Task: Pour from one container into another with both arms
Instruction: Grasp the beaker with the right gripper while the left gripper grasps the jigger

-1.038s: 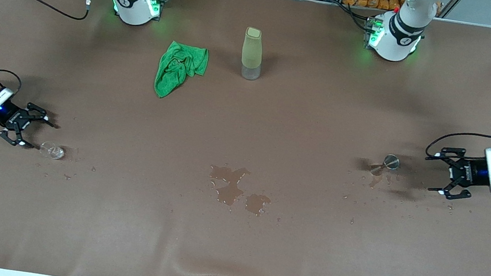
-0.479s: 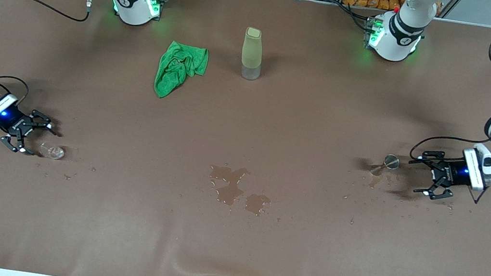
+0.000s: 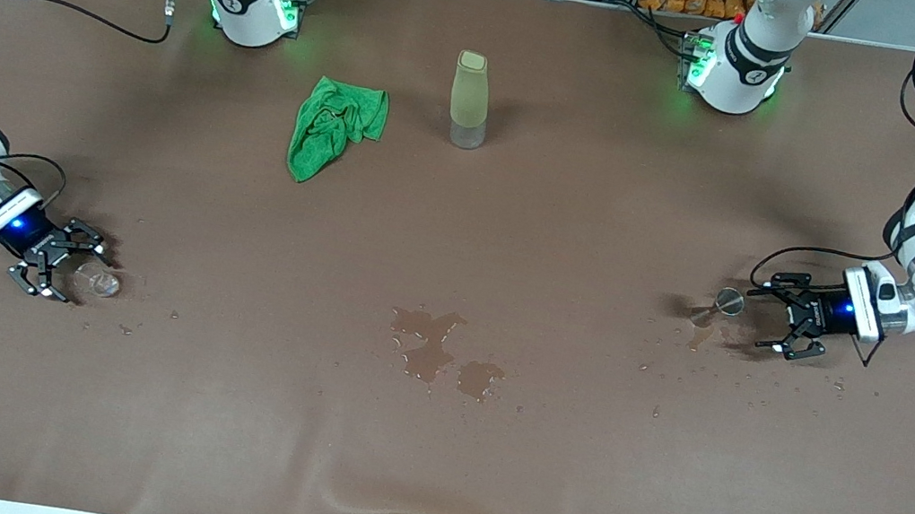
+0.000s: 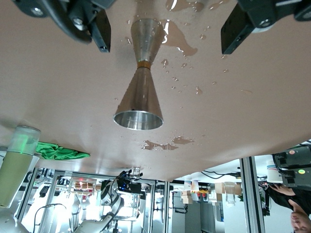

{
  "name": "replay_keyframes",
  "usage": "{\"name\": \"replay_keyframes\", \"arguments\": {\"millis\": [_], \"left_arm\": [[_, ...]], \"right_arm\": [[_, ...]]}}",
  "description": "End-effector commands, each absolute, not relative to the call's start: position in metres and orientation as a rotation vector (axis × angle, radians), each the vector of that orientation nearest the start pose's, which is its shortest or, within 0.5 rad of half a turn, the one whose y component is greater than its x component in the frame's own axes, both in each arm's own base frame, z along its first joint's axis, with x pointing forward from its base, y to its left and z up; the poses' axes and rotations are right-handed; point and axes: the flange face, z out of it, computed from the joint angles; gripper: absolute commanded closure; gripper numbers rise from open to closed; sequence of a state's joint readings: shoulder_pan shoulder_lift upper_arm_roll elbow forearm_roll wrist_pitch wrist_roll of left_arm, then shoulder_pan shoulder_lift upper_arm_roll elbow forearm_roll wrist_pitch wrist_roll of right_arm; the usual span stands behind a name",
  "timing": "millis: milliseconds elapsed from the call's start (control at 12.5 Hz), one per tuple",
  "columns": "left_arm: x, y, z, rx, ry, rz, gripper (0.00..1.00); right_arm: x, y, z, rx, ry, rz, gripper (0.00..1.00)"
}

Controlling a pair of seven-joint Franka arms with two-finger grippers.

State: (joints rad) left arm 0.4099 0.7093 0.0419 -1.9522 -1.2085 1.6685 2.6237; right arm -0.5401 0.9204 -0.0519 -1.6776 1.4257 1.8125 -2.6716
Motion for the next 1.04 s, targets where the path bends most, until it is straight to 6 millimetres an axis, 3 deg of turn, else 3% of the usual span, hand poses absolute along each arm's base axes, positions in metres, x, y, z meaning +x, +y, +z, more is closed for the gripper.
{"name": "replay_keyframes", "arguments": {"millis": [0, 399, 798, 878, 958], "left_arm": [[0.507, 0.139, 0.101, 1.562, -1.229, 1.184, 0.0], [0.501, 0.123, 0.094, 1.536, -1.229, 1.171, 0.0], [0.501, 0.094, 0.086, 1.509, -1.201, 1.2, 0.0], [0.502, 0.093, 0.086, 1.508, -1.202, 1.199, 0.0], [0.502, 0.091, 0.086, 1.505, -1.204, 1.197, 0.0]], "right_arm": [[0.569, -0.268, 0.053, -1.887, -1.102, -1.46, 0.0], [0.579, -0.248, 0.048, -1.872, -1.074, -1.484, 0.0], [0.581, -0.237, 0.042, -1.859, -1.065, -1.479, 0.0], [0.582, -0.236, 0.042, -1.857, -1.066, -1.478, 0.25], [0.583, -0.234, 0.043, -1.853, -1.068, -1.477, 0.69]]}}
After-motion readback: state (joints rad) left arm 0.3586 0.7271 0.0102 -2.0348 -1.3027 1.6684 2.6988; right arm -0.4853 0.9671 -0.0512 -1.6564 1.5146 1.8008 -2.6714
